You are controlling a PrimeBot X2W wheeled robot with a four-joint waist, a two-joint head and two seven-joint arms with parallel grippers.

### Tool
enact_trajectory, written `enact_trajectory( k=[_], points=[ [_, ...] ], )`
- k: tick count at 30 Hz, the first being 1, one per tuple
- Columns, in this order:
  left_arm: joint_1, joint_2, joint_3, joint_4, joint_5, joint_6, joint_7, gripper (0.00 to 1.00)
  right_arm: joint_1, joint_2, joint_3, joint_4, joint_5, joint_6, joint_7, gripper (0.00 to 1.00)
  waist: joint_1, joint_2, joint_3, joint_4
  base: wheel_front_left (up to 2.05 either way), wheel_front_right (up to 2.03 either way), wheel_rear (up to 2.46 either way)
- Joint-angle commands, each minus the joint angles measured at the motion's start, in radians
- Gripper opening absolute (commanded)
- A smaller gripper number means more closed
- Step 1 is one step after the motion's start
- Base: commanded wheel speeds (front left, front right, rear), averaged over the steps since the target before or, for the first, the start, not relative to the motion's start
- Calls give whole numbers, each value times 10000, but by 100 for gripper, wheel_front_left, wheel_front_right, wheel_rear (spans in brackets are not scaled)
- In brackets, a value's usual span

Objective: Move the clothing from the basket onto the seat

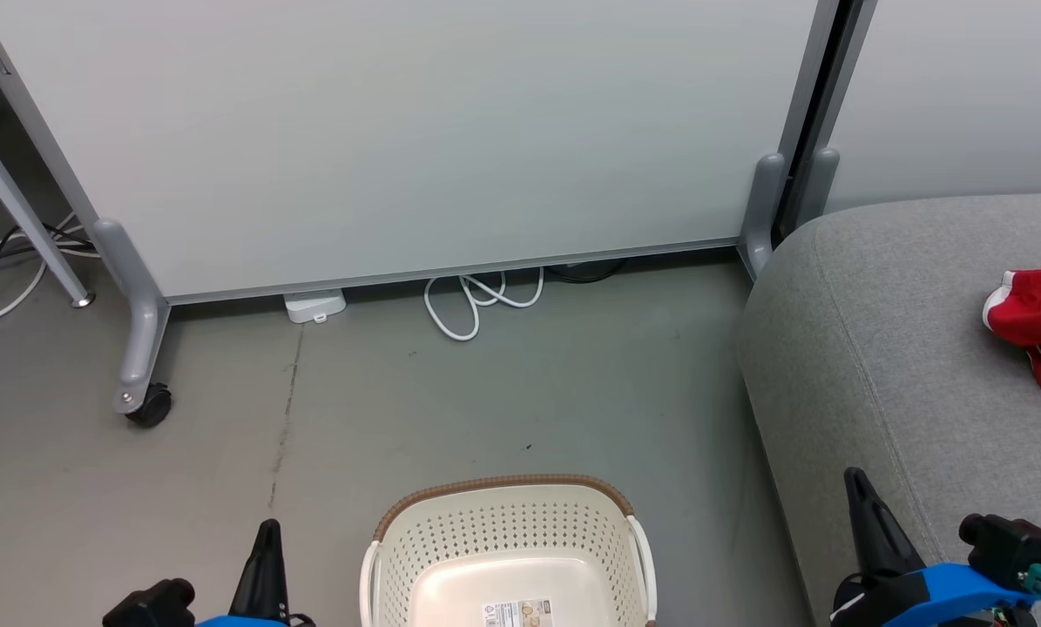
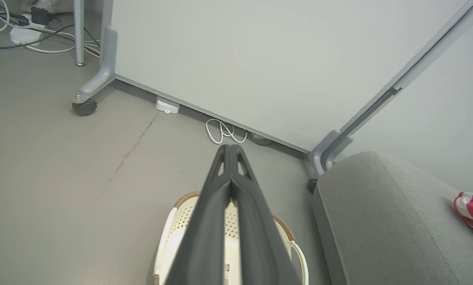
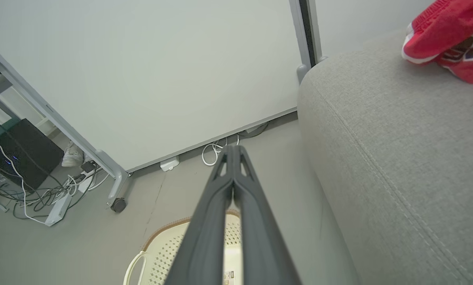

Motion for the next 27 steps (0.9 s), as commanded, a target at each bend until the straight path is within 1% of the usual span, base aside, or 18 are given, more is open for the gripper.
enact_trajectory(
  k=[1, 13, 27],
  points=[
    [-360, 17, 99, -216, -322, -14, 64, 0, -279, -28, -41, -192, 368, 1, 79, 0, -1, 0, 2, -1, 0, 0, 0],
    [-560, 14, 344, -480, -2089, -23, 546, 0, -427, -37, -129, -253, 2342, 1, 430, 0, -1, 0, 27, -18, 0, 0, 0],
    [-751, 11, 594, -743, -3876, -34, 1041, 0, -581, -46, -224, -308, 4335, 2, 797, 0, -1, 0, 55, -37, 0, 0, 0]
  ],
)
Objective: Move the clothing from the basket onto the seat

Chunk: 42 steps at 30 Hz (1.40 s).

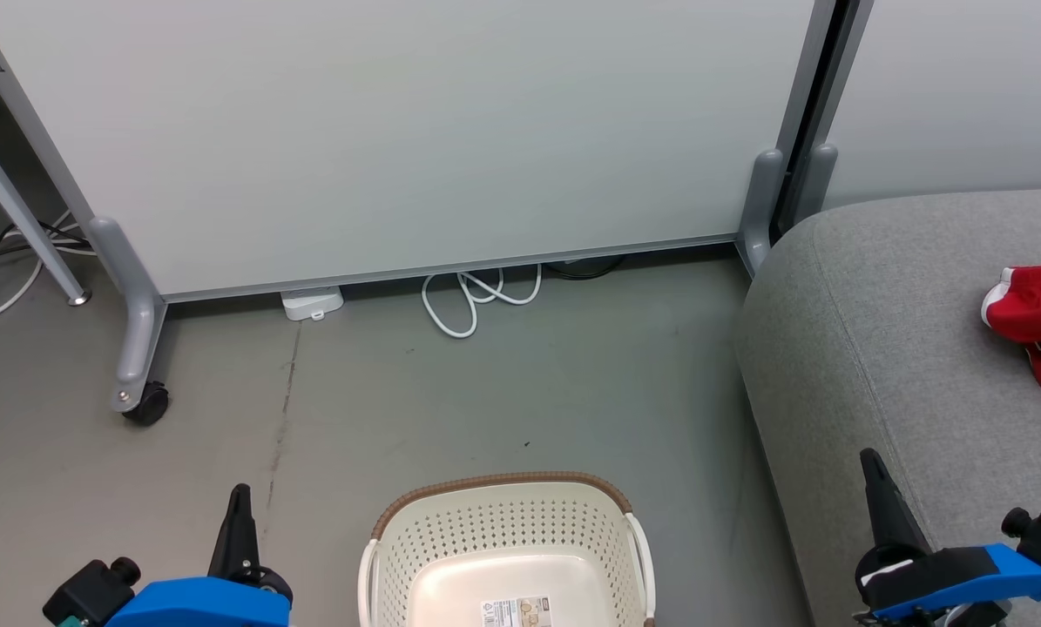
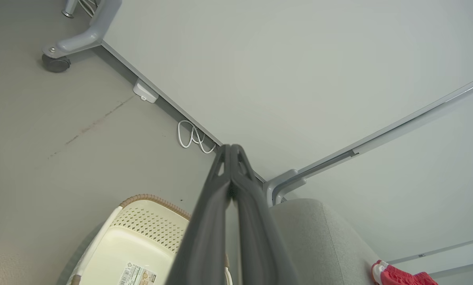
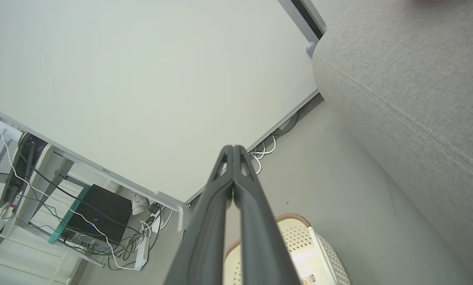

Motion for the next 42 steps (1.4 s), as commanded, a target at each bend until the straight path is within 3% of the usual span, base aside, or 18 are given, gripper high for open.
enact_trajectory(
  k=[1, 42],
  points=[
    [-313, 13, 85, -196, -397, -35, 105, 0, -323, -45, -50, -154, 473, 4, 70, 0, -1, 0, 4, -3, 0, 0, 0],
    [-731, 5, 642, -765, -4310, -66, 1200, 0, -617, -67, -252, -260, 4847, 6, 865, 0, -1, 0, 86, -59, 0, 0, 0]
  ],
)
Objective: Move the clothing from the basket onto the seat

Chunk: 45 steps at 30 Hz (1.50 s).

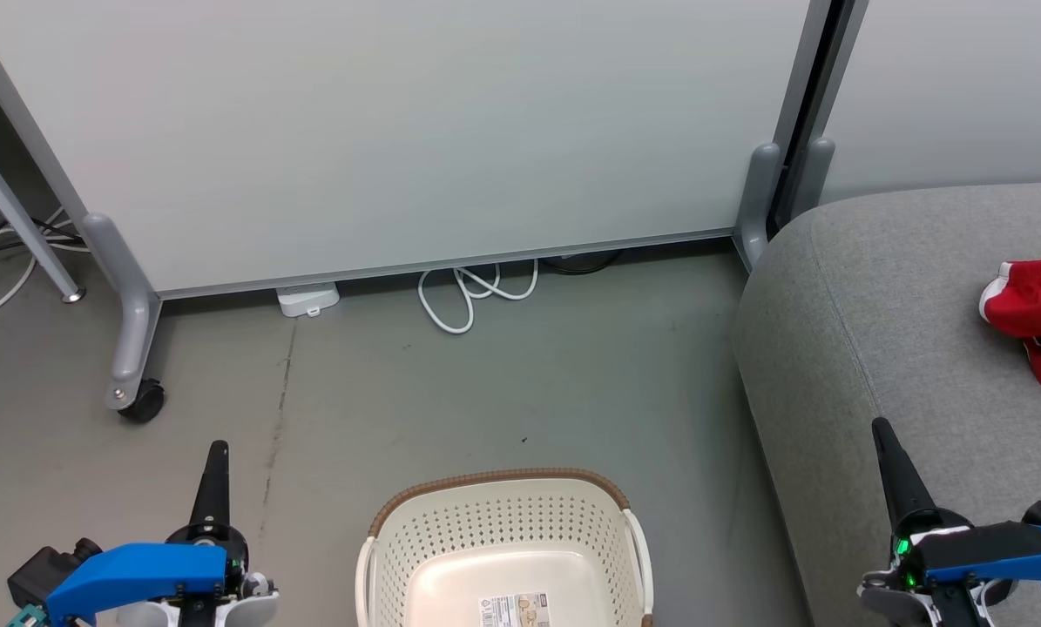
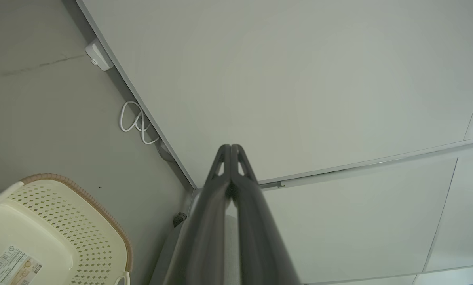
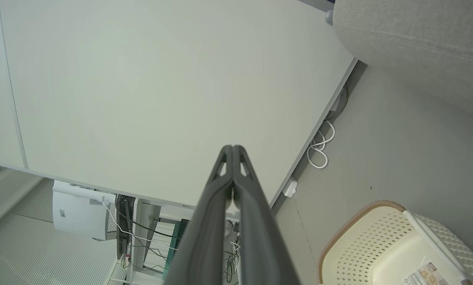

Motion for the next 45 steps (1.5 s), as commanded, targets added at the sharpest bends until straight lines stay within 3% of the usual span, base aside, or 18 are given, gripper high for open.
enact_trajectory(
  k=[1, 36, 45],
  points=[
    [-215, 7, 65, -125, -235, -67, 72, 0, -199, -54, -30, -92, 275, 6, 54, 0, 0, 0, 3, -2, 0, 0, 0],
    [-455, -1, 408, -470, -2714, -92, 764, 0, -374, -67, -159, -145, 3046, 7, 577, 0, -1, 0, 75, -51, 0, 0, 0],
    [-470, -2, 443, -500, -2944, -94, 829, 0, -393, -67, -170, -150, 3288, 7, 619, 0, -1, 0, 84, -58, 0, 0, 0]
  ],
)
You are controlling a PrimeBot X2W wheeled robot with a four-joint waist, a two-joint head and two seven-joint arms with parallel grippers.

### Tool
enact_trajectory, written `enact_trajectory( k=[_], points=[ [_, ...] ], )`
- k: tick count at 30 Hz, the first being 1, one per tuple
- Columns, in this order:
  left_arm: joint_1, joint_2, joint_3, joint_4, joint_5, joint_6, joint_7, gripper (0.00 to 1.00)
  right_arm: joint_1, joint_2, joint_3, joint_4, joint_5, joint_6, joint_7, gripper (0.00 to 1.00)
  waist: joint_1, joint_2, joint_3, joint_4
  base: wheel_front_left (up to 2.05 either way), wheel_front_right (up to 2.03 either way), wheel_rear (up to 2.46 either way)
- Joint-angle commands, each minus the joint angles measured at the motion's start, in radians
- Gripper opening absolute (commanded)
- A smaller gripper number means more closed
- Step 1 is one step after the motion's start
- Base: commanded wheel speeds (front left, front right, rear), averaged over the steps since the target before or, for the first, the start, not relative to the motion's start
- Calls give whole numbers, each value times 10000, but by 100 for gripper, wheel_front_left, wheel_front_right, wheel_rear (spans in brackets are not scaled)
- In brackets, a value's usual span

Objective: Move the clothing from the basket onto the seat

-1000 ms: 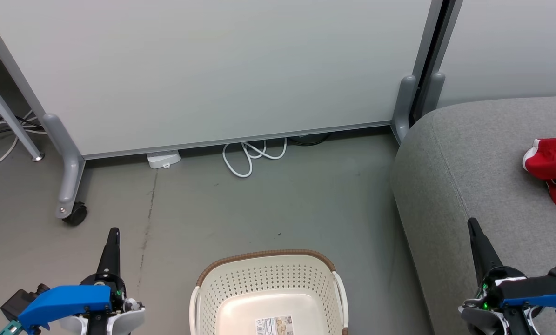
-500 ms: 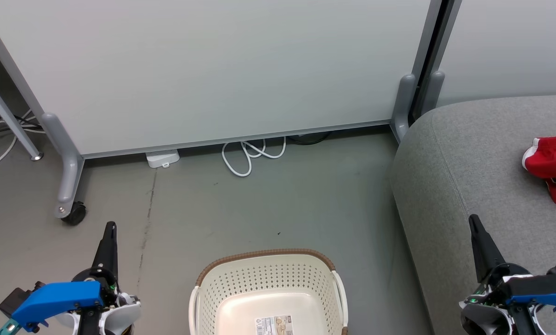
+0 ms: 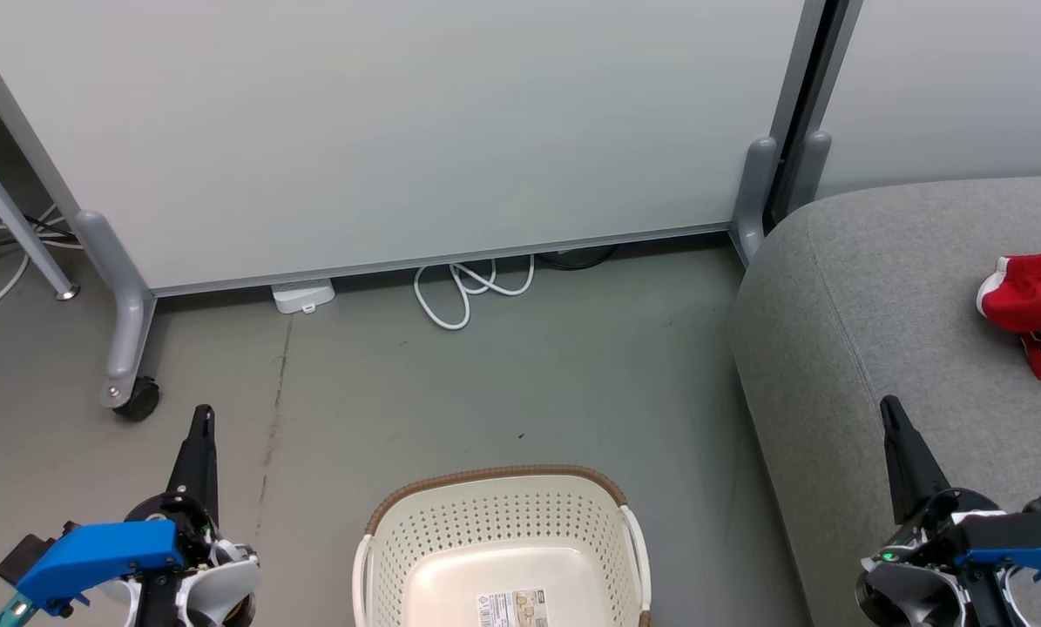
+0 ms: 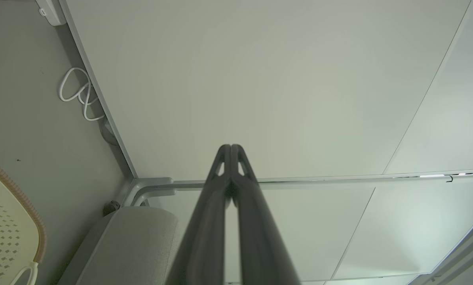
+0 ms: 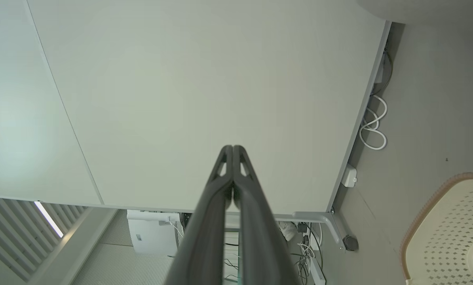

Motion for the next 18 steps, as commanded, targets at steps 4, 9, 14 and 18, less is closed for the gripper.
enact_trajectory(
  k=[4, 9, 14, 18],
  points=[
    [-96, -2, 28, -34, -26, -88, 36, 0, -112, -51, -17, -31, 27, 7, 38, 0, 0, 0, -1, 0, 0, 0, 0],
    [-95, -2, 28, -34, -26, -88, 36, 0, -111, -51, -17, -31, 27, 7, 38, 0, 0, 0, -1, 0, 0, 0, 0],
    [-95, -2, 27, -35, -26, -88, 35, 0, -112, -51, -17, -32, 27, 7, 37, 0, 0, 0, -1, 0, 0, 0, 0],
    [-95, -2, 27, -35, -27, -88, 35, 0, -111, -51, -16, -32, 27, 7, 37, 0, 0, 0, -1, 0, 0, 0, 0]
  ],
)
